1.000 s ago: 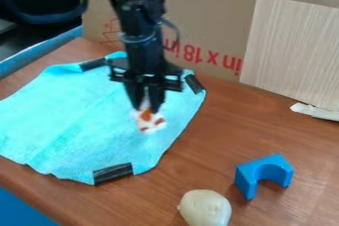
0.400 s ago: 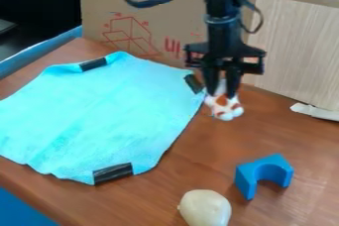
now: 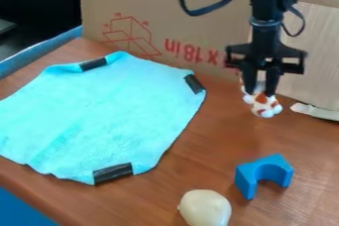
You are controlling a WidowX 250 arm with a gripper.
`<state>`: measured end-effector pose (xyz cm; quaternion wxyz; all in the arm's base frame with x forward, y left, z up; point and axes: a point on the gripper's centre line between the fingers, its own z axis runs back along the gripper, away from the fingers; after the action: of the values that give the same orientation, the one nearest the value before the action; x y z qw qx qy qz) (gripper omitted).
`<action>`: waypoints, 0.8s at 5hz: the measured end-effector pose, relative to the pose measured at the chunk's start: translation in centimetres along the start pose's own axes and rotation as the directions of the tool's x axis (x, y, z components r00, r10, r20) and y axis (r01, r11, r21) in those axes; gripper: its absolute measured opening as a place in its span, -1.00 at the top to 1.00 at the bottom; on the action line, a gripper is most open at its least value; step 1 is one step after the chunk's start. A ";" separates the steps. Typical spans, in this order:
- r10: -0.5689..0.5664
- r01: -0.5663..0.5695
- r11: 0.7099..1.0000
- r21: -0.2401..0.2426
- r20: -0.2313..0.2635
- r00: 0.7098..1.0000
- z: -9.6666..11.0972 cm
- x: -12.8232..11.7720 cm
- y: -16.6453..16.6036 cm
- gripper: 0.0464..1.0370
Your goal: Moving the toy from bottom right o the cloth to the top coner of the table
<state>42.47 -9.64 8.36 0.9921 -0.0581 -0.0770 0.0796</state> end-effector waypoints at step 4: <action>-0.033 0.034 0.999 0.015 -0.026 0.999 -2.3 -0.4 -0.9 -0.81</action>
<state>42.58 -10.87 6.12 0.9947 -0.0503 -0.0645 0.0628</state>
